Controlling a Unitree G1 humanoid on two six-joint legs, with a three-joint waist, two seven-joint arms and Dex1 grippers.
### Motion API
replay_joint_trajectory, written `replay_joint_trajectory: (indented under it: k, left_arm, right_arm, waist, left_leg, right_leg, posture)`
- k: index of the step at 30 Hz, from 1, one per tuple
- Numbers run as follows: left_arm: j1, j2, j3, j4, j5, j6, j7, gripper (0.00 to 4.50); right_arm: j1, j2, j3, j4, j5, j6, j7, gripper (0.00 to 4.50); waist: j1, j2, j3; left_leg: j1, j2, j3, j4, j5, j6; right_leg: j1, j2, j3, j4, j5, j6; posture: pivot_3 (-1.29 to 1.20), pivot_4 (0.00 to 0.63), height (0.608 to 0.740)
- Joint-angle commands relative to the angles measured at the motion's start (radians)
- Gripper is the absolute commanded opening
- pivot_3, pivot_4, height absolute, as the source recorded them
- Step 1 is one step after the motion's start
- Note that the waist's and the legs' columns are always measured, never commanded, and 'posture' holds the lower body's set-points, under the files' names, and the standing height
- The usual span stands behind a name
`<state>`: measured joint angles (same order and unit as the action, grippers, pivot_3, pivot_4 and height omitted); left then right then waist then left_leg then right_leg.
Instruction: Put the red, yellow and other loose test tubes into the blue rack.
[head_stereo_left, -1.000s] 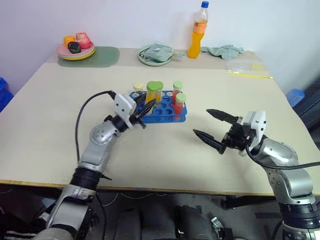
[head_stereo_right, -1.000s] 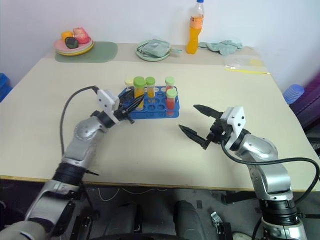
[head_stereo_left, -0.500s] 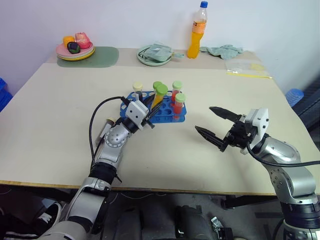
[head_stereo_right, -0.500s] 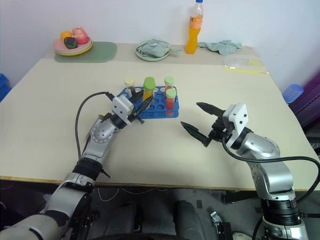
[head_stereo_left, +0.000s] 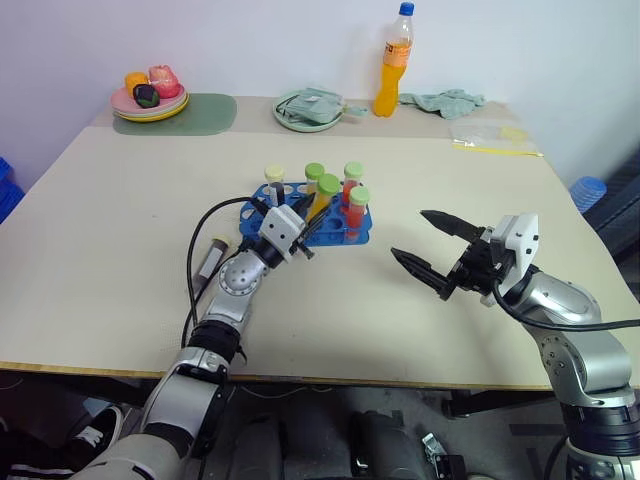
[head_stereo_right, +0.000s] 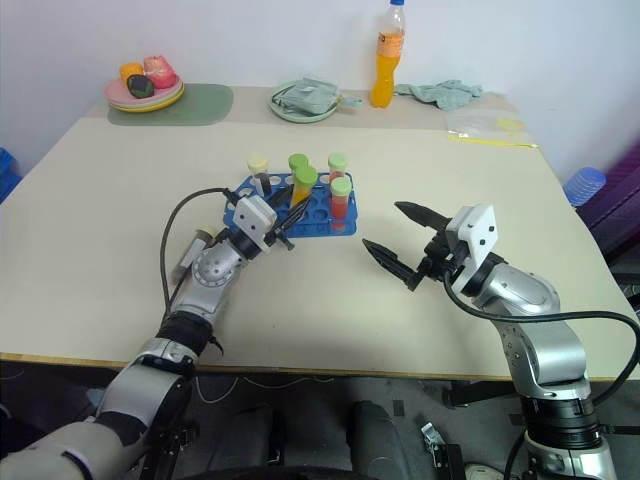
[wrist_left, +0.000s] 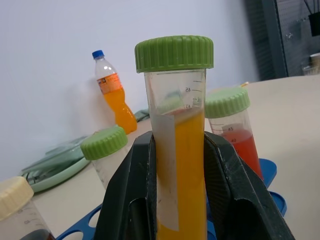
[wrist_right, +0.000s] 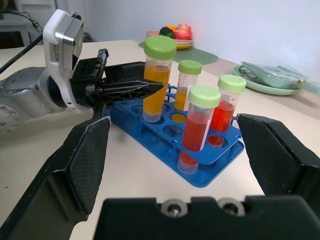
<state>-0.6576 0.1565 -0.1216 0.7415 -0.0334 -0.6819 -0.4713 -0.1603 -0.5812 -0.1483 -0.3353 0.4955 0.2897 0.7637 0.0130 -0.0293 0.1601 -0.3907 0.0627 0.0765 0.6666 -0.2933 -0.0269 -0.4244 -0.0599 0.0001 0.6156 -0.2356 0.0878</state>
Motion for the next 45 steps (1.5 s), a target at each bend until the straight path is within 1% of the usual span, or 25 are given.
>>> replay_joint_trajectory:
  k: [1,8,11,12,14,18,20,24,25,27,29,30,31,36,38,40,42,43,45]
  left_arm:
    - [-0.016,-0.013,0.013,0.008,-0.002,-0.015,-0.002,0.74]
    - [-0.005,-0.026,0.017,0.006,-0.032,0.001,-0.062,0.74]
    - [-0.002,-0.038,0.046,-0.001,-0.075,0.050,-0.081,0.74]
    - [0.002,-0.040,0.050,-0.009,-0.102,0.073,-0.114,0.74]
    - [0.009,-0.045,0.066,-0.018,-0.119,0.092,-0.118,0.74]
    - [0.016,-0.060,0.105,-0.040,-0.183,0.184,-0.144,0.74]
    - [0.019,-0.061,0.110,-0.048,-0.175,0.189,-0.137,0.74]
    - [0.042,-0.067,0.091,-0.102,-0.208,0.270,-0.216,0.74]
    - [0.046,-0.073,0.096,-0.112,-0.218,0.296,-0.216,0.74]
    - [0.045,-0.075,0.103,-0.120,-0.201,0.282,-0.193,0.74]
    - [0.046,-0.089,0.126,-0.134,-0.225,0.321,-0.171,0.74]
    - [0.045,-0.085,0.122,-0.135,-0.213,0.316,-0.175,0.74]
    - [0.047,-0.085,0.120,-0.142,-0.221,0.332,-0.195,0.74]
    - [0.050,-0.083,0.144,-0.174,-0.251,0.435,-0.183,0.74]
    - [0.053,-0.072,0.130,-0.184,-0.237,0.435,-0.205,0.74]
    - [0.055,-0.063,0.119,-0.178,-0.202,0.384,-0.205,0.74]
    - [0.053,-0.060,0.118,-0.166,-0.181,0.345,-0.198,1.76]
    - [0.051,-0.060,0.119,-0.162,-0.179,0.339,-0.199,2.11]
    - [0.052,-0.065,0.127,-0.161,-0.194,0.357,-0.205,3.07]
  right_arm:
    - [-0.012,-0.013,-0.029,-0.045,0.011,-0.005,-0.008,4.50]
    - [-0.023,-0.012,-0.027,-0.040,0.010,-0.008,-0.015,4.50]
    - [-0.028,-0.010,-0.025,-0.037,0.008,-0.010,-0.016,4.50]
    - [-0.029,-0.009,-0.024,-0.037,0.005,-0.013,-0.017,4.50]
    - [-0.032,-0.008,-0.021,-0.034,0.001,-0.017,-0.017,4.50]
    - [-0.035,-0.004,-0.017,-0.033,-0.007,-0.023,-0.020,4.50]
    - [-0.039,-0.002,-0.015,-0.028,-0.012,-0.028,-0.022,4.50]
    - [-0.048,0.002,-0.010,-0.019,-0.021,-0.037,-0.025,4.50]
    - [-0.050,0.002,-0.010,-0.017,-0.023,-0.038,-0.025,4.50]
    - [-0.053,0.002,-0.009,-0.013,-0.025,-0.038,-0.024,4.50]
    - [-0.054,0.002,-0.007,-0.013,-0.023,-0.035,-0.021,4.50]
    - [-0.054,0.002,-0.006,-0.013,-0.022,-0.033,-0.021,4.50]
    - [-0.053,0.002,-0.005,-0.015,-0.022,-0.032,-0.020,4.50]
    - [-0.053,-0.001,0.000,-0.015,-0.021,-0.027,-0.015,4.50]
    - [-0.055,-0.003,0.001,-0.011,-0.028,-0.032,-0.015,4.50]
    - [-0.055,-0.003,0.001,-0.009,-0.032,-0.034,-0.015,4.50]
    - [-0.056,-0.002,0.004,-0.007,-0.037,-0.038,-0.016,4.50]
    - [-0.057,-0.001,0.004,-0.007,-0.039,-0.038,-0.016,4.50]
    - [-0.058,0.000,0.010,-0.003,-0.052,-0.045,-0.016,4.50]
  waist:
    - [0.000,0.000,0.000]
    - [0.000,0.000,0.000]
    - [0.000,0.000,0.000]
    - [0.000,0.000,0.000]
    - [0.000,0.000,0.000]
    - [-0.001,0.000,0.000]
    - [-0.002,0.000,0.000]
    - [-0.001,0.000,0.000]
    - [-0.001,0.000,0.000]
    - [0.000,0.000,0.000]
    - [0.000,0.000,0.000]
    - [0.000,0.000,0.000]
    - [0.000,0.000,0.000]
    - [-0.001,0.000,0.000]
    - [0.000,0.000,0.000]
    - [0.000,0.000,0.000]
    - [-0.001,0.000,0.000]
    - [-0.001,0.000,0.000]
    - [0.000,0.000,0.000]
  left_leg:
    - [0.000,0.000,0.000,0.000,0.000,0.000]
    - [0.000,0.000,0.000,0.000,0.000,0.000]
    - [0.000,0.000,0.000,0.000,0.000,0.000]
    - [0.000,0.000,0.000,0.000,0.000,0.000]
    - [0.000,0.000,0.000,0.000,0.000,0.000]
    - [0.000,0.000,0.000,0.000,0.000,0.000]
    - [0.000,0.000,0.000,0.000,0.000,0.000]
    - [0.000,0.000,0.000,0.000,0.000,0.000]
    - [0.000,0.000,0.000,0.000,0.000,0.000]
    - [0.000,0.000,0.000,0.000,0.000,0.000]
    - [0.000,0.000,0.000,0.000,0.000,0.000]
    - [0.000,0.000,0.000,0.000,0.000,0.000]
    - [0.000,0.000,0.000,0.000,0.000,0.000]
    - [0.000,0.000,0.000,0.000,0.000,0.000]
    - [0.000,0.000,0.000,0.000,0.000,0.000]
    - [0.000,0.000,0.000,0.000,0.000,0.000]
    - [0.000,0.000,0.000,0.000,0.000,0.000]
    - [0.000,0.000,0.000,0.000,0.000,0.000]
    - [0.000,0.000,0.000,0.000,0.000,0.000]
  right_leg:
    - [0.000,0.000,0.000,0.000,0.000,0.000]
    - [0.000,0.000,0.000,0.000,0.000,0.000]
    - [0.000,0.000,0.000,0.000,0.000,0.000]
    - [0.000,0.000,0.000,0.000,0.000,0.000]
    - [0.000,0.000,0.000,0.000,0.000,0.000]
    - [0.000,0.000,0.000,0.000,0.000,0.000]
    - [0.000,0.001,0.000,0.000,0.000,0.000]
    - [0.000,0.001,0.000,0.000,0.000,0.000]
    - [0.000,0.001,0.000,0.000,0.000,0.000]
    - [0.000,0.001,0.000,0.000,0.000,0.000]
    - [0.000,0.001,0.000,0.000,0.000,0.000]
    - [0.000,0.001,0.000,0.000,0.000,0.000]
    - [0.000,0.000,0.000,0.000,0.000,0.000]
    - [0.000,0.001,0.000,0.000,0.000,0.000]
    - [0.000,0.001,0.000,0.000,0.000,0.000]
    - [0.000,0.001,0.000,0.000,0.000,0.000]
    - [0.000,0.001,0.000,0.000,0.000,0.000]
    - [0.000,0.001,0.000,0.000,0.000,0.000]
    - [0.000,0.001,0.000,0.000,0.000,0.000]
  posture:
    - [0.00,0.150,0.740]
    - [0.00,0.150,0.740]
    - [0.00,0.150,0.740]
    - [0.00,0.150,0.740]
    - [0.00,0.150,0.740]
    - [0.00,0.150,0.740]
    - [0.00,0.150,0.740]
    - [0.00,0.150,0.740]
    - [0.00,0.150,0.740]
    - [0.00,0.150,0.740]
    - [0.00,0.150,0.740]
    - [0.00,0.150,0.740]
    - [0.00,0.150,0.740]
    - [0.00,0.150,0.740]
    - [0.00,0.150,0.740]
    - [0.00,0.150,0.740]
    - [0.00,0.150,0.740]
    - [0.00,0.150,0.740]
    - [0.00,0.150,0.740]
